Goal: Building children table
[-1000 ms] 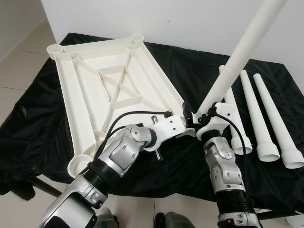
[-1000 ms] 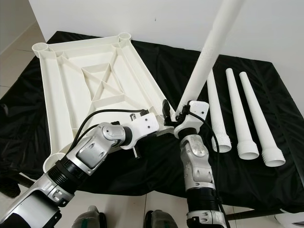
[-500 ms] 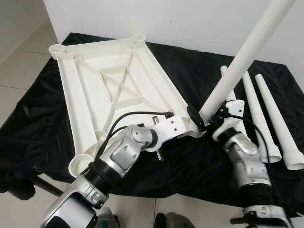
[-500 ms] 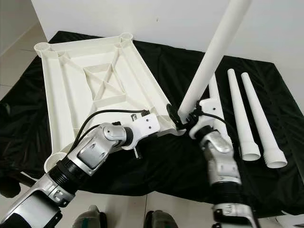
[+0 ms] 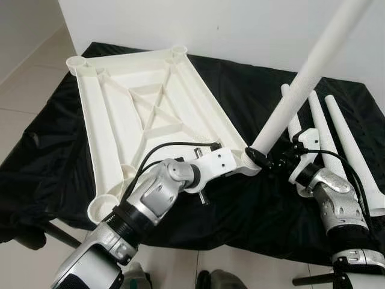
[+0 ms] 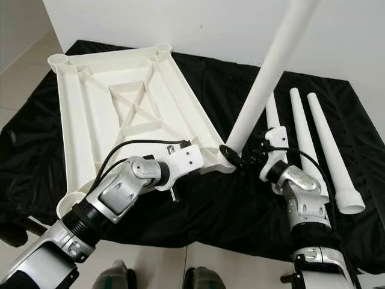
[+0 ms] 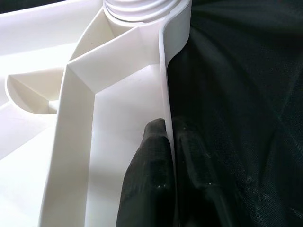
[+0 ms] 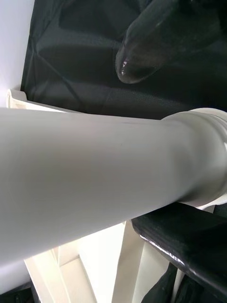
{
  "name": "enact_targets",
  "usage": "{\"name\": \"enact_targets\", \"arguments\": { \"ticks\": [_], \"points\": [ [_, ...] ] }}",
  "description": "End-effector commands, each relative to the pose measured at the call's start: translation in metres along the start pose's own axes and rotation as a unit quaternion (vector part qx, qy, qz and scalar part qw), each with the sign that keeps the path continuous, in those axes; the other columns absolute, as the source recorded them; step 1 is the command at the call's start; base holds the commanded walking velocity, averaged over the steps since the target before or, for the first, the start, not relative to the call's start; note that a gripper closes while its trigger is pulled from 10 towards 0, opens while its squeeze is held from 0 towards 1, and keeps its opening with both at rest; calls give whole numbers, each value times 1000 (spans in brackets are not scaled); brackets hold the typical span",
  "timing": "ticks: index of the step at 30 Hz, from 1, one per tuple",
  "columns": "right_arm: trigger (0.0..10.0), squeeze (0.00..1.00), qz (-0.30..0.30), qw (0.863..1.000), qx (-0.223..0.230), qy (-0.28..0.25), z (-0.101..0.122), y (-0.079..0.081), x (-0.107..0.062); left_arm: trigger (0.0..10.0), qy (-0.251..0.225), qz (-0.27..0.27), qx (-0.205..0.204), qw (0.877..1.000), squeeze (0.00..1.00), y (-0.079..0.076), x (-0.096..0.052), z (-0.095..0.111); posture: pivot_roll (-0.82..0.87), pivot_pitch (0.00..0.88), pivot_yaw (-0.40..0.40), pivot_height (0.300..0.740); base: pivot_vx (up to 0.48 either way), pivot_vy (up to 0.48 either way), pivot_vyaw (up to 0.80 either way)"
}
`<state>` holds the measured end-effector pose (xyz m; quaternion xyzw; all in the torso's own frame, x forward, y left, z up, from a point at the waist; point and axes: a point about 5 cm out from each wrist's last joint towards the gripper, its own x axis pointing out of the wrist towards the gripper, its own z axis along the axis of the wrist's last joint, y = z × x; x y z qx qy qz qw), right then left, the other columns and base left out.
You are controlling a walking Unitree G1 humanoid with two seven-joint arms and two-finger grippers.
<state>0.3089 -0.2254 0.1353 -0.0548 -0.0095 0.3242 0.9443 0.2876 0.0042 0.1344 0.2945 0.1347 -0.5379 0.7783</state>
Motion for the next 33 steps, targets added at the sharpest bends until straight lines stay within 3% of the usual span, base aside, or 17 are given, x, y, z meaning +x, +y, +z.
{"name": "enact_targets", "arguments": {
  "ticks": [1,7,8,9,10,11,13,14,28,29,33],
  "points": [
    [10000,0,-15,1000,2,11,-3,-6,-4,10000,-4,1,17,1000,0,0,1,4,-47,22,-28,740,0,0,0],
    [10000,0,-5,1000,3,-13,2,-6,5,10000,-4,1,17,1000,0,1,1,4,-44,22,-25,740,0,0,0],
    [8745,0,-2,1000,4,-16,3,-5,8,10000,-4,1,17,1000,0,1,1,4,-44,22,-23,740,0,0,0],
    [5686,0,3,1000,6,-18,3,-5,10,10000,-4,1,18,1000,0,1,1,5,-44,22,-23,740,0,0,0],
    [5686,0,3,1000,6,-18,3,-5,10,10000,-4,1,18,1000,0,1,1,5,-44,22,-23,740,0,0,0],
    [3725,0,9,1000,6,-21,4,-4,12,10000,-4,0,18,1000,0,1,1,5,-45,22,-22,740,0,0,0],
    [3765,0,14,1000,7,-22,4,-3,14,10000,-4,0,18,1000,0,1,1,5,-45,22,-22,740,0,0,0],
    [0,0,18,1000,7,-22,3,-2,15,10000,-4,1,18,1000,0,1,1,5,-44,22,-23,740,0,0,0],
    [0,0,36,999,21,-29,-1,7,18,10000,-5,1,17,1000,0,1,1,6,-44,26,-25,740,0,0,0],
    [10000,0,35,999,24,-31,-2,11,19,10000,-5,0,17,1000,0,1,1,6,-43,28,-27,740,0,0,0],
    [10000,0,30,998,43,-40,-2,20,21,10000,-5,0,16,1000,0,0,1,5,-42,30,-30,740,0,0,0]
  ]
}}
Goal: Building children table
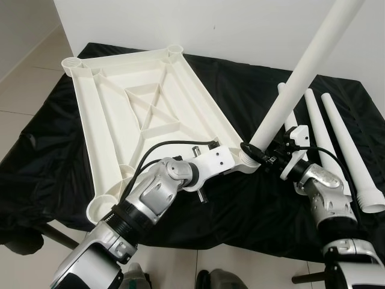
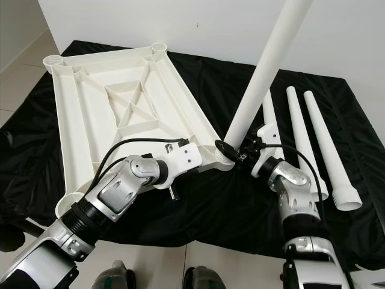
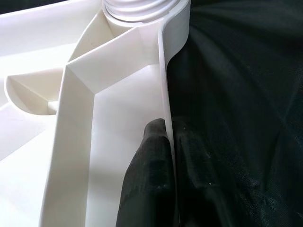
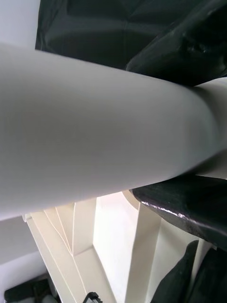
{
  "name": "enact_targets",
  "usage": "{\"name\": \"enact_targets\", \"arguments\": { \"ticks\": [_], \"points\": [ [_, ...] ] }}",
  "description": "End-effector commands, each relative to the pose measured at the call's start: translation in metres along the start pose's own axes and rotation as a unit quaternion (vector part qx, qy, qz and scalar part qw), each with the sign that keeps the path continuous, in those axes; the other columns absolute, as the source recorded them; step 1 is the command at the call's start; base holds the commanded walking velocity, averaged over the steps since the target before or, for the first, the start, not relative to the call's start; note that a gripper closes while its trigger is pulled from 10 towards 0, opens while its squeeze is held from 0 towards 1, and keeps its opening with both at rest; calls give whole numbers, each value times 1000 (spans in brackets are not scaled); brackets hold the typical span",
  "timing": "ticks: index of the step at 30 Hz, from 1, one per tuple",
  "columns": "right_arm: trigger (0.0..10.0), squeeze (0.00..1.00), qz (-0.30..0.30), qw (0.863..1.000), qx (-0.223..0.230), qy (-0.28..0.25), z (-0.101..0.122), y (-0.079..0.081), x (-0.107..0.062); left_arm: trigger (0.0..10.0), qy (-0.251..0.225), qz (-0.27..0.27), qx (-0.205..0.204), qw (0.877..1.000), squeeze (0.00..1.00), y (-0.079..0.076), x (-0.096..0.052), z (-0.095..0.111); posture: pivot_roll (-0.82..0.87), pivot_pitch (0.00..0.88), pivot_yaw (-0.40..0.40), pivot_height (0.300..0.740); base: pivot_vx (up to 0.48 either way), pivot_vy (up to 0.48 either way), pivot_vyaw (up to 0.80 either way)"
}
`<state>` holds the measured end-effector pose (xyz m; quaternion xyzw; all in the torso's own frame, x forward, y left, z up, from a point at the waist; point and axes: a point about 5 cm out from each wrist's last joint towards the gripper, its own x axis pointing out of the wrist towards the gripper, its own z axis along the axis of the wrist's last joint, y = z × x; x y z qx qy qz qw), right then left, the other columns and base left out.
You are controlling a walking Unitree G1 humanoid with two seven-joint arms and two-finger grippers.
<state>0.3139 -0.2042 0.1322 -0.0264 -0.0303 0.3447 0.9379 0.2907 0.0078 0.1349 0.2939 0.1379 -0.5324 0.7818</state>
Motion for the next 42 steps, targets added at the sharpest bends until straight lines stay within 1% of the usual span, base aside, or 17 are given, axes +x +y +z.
{"name": "enact_targets", "arguments": {
  "ticks": [1,5,7,8,9,11,14,16,21,25,26,29,33,37,38,39,42],
  "points": [
    [10000,0,5,999,30,-13,-2,9,6,10000,-8,-5,20,1000,0,-4,2,7,-40,31,-32,740,0,0,0],
    [10000,0,-25,998,48,-31,-1,20,11,10000,-8,-5,19,1000,0,-5,2,7,-40,33,-33,740,0,0,0],
    [10000,0,-66,996,49,-37,-1,29,16,10000,-7,-6,18,1000,0,-5,1,6,-42,35,-30,740,0,0,0],
    [10000,0,-66,996,49,-37,-1,29,16,10000,-7,-6,18,1000,0,-5,1,6,-42,35,-30,740,0,0,0],
    [10000,0,-102,992,54,-41,0,33,21,10000,-7,-7,19,1000,0,-6,1,5,-45,36,-28,740,0,0,0],
    [10000,0,-102,992,54,-41,0,33,21,10000,-7,-7,19,1000,0,-6,1,5,-45,36,-28,740,0,0,0],
    [10000,0,-173,981,65,-50,3,43,29,10000,-7,-9,19,1000,0,-6,2,6,-44,36,-29,740,0,0,0],
    [10000,0,-173,981,65,-50,3,43,29,10000,-7,-9,19,1000,0,-6,2,6,-44,36,-29,740,0,0,0],
    [10000,0,-236,966,81,-60,10,58,38,10000,-7,-10,19,1000,0,-7,2,6,-40,33,-37,740,0,0,0],
    [10000,0,-270,959,67,-55,11,62,42,10000,-7,-9,19,1000,0,-7,2,6,-40,31,-38,740,0,0,0],
    [10000,0,-284,956,58,-53,11,64,43,10000,-8,-9,19,1000,0,-7,2,6,-36,28,-43,740,0,0,0],
    [10000,0,-325,941,76,-47,7,72,46,10000,-8,-7,18,1000,0,-7,3,6,-31,24,-49,740,0,0,0],
    [10000,0,-333,938,85,-41,5,77,46,10000,-8,-6,17,1000,0,-8,3,5,-30,18,-53,740,0,0,0],
    [10000,0,-340,936,82,-37,6,75,44,10000,-8,-8,18,1000,0,-9,3,5,-30,18,-53,740,0,0,0],
    [10000,737,-338,936,84,-42,7,74,43,10000,-8,-9,19,1000,0,-9,3,6,-33,15,-53,740,0,0,0],
    [10000,1000,-329,938,93,-49,9,74,43,10000,-9,-9,20,1000,0,-9,3,6,-34,13,-52,740,0,0,0],
    [10000,1000,-322,940,99,-53,9,74,43,10000,-9,-8,20,1000,0,-9,3,6,-34,13,-52,740,0,0,0]
  ]
}}
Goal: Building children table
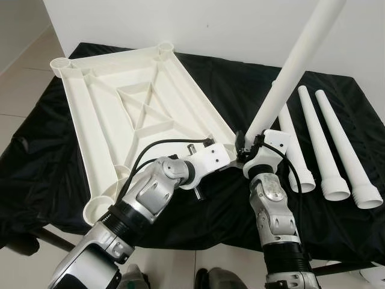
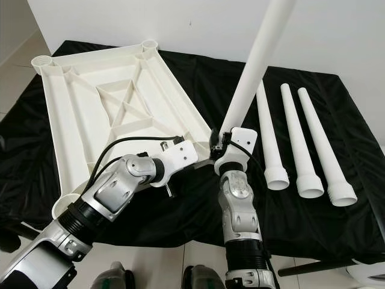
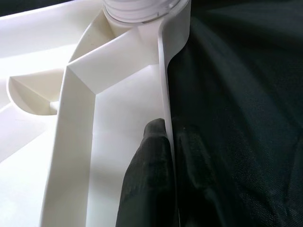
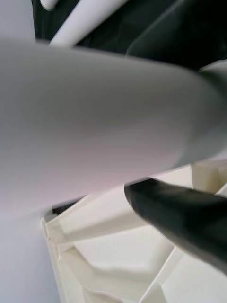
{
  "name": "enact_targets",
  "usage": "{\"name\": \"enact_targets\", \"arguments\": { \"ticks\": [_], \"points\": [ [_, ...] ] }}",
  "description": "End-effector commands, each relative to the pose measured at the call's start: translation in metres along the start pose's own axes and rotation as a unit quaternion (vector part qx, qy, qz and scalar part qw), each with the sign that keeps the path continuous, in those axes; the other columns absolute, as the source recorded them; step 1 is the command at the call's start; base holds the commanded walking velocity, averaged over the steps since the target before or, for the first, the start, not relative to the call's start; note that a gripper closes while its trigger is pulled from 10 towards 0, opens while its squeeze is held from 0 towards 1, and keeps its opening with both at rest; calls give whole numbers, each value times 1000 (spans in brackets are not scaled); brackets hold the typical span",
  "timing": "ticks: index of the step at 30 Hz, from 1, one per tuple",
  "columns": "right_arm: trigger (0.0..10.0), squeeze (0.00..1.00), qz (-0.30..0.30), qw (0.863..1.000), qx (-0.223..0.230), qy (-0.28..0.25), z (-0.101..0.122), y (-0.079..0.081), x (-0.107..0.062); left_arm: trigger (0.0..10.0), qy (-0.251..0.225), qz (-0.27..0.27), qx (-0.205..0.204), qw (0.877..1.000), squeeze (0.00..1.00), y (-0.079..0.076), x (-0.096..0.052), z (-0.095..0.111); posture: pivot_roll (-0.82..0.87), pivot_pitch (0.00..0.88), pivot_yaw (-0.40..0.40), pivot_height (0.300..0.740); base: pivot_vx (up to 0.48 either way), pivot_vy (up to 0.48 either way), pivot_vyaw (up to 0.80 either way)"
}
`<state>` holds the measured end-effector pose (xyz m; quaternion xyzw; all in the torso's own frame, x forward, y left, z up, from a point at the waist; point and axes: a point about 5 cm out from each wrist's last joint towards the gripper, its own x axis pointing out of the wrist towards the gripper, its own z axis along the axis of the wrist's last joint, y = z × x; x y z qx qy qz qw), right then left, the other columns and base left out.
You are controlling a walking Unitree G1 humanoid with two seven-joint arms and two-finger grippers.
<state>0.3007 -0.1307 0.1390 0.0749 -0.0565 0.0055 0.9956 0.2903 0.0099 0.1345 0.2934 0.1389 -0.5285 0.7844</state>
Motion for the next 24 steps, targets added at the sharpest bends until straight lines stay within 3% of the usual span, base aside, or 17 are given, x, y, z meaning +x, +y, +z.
{"name": "enact_targets", "arguments": {
  "ticks": [1,5,12,13,15,16,24],
  "points": [
    [10000,1000,22,1000,20,2,-2,10,-3,10000,-10,-13,22,1000,0,-9,5,8,-37,11,-52,740,0,0,0],
    [10000,1000,23,1000,-5,-6,2,-2,-3,10000,-10,-14,24,1000,0,-10,5,8,-38,9,-52,740,0,0,0],
    [10000,1000,38,999,-9,-4,4,-14,-1,10000,-11,-14,23,1000,0,-11,5,8,-38,9,-56,740,0,0,0],
    [10000,1000,77,997,-18,-5,6,-18,1,10000,-11,-13,22,1000,0,-10,5,8,-36,12,-59,740,0,0,0],
    [10000,1000,77,997,-18,-5,6,-18,1,10000,-11,-13,22,1000,0,-10,5,8,-36,12,-59,740,0,0,0],
    [10000,0,91,996,-20,-6,7,-19,1,10000,-11,-13,21,1000,0,-10,5,8,-37,14,-59,740,0,0,0],
    [10000,0,202,979,-36,-10,17,-35,4,10000,-10,-12,19,1000,0,-10,5,7,-38,19,-51,740,0,0,0]
  ]
}}
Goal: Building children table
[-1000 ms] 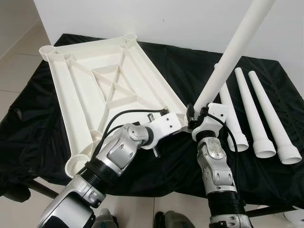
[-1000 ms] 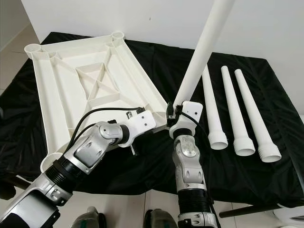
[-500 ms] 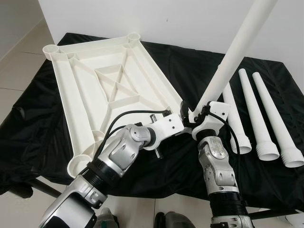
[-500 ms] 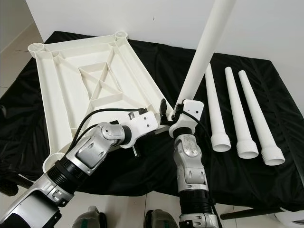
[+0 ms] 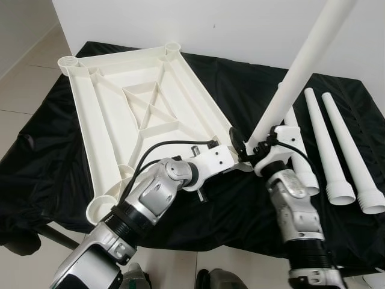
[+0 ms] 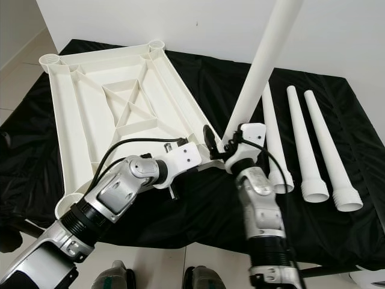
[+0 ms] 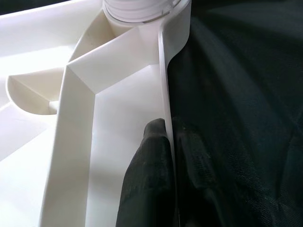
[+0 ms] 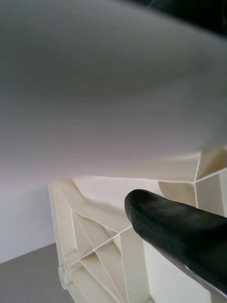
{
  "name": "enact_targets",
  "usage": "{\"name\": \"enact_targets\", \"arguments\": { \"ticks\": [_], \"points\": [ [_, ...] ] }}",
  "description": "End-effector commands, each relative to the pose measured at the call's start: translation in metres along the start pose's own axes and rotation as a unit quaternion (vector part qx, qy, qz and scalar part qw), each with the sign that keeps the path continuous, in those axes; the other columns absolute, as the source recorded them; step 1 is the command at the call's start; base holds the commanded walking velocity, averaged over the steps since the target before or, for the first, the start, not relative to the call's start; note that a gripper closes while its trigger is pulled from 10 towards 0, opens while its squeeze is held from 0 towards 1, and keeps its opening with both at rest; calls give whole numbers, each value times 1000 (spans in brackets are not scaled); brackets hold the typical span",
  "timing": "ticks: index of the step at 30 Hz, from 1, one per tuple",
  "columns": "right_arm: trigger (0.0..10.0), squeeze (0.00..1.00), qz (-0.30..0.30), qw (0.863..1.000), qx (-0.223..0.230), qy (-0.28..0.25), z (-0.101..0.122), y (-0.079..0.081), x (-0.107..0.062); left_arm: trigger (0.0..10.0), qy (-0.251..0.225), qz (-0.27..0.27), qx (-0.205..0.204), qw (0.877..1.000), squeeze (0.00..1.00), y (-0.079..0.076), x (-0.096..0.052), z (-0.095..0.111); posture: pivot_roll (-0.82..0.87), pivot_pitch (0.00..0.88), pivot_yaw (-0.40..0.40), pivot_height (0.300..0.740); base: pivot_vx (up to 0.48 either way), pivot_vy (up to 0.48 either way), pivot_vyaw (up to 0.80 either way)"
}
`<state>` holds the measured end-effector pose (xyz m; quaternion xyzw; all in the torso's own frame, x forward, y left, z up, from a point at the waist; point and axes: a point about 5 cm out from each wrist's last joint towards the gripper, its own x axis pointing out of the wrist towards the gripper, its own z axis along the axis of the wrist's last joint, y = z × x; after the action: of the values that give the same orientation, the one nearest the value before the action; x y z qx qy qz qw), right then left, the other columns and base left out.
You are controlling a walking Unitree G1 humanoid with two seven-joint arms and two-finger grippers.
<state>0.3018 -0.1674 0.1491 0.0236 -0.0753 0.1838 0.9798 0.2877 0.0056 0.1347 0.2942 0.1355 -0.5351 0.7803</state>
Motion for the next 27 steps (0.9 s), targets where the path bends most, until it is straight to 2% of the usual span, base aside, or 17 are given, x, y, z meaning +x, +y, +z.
{"name": "enact_targets", "arguments": {
  "ticks": [1,4,5,6,16,27],
  "points": [
    [10000,0,20,1000,4,-6,1,0,1,10000,-7,-6,15,1000,0,-6,3,4,-38,19,-51,740,0,0,0],
    [10000,0,81,997,4,13,-1,-16,-4,10000,-6,-3,15,1000,0,-3,2,5,-38,24,-43,740,0,0,0],
    [10000,0,81,997,4,13,-1,-16,-4,10000,-6,-3,15,1000,0,-3,2,5,-38,24,-43,740,0,0,0],
    [10000,0,97,995,-4,24,-2,-27,-6,10000,-6,-3,16,1000,0,-3,2,5,-38,24,-43,740,0,0,0],
    [10000,0,141,988,-17,64,-4,-51,-11,10000,-6,0,16,1000,0,-1,1,6,-35,27,-40,740,0,0,0],
    [10000,0,163,984,-27,62,-3,-56,-5,10000,-8,-1,16,1000,0,-1,1,7,-37,29,-36,740,0,0,0]
  ]
}}
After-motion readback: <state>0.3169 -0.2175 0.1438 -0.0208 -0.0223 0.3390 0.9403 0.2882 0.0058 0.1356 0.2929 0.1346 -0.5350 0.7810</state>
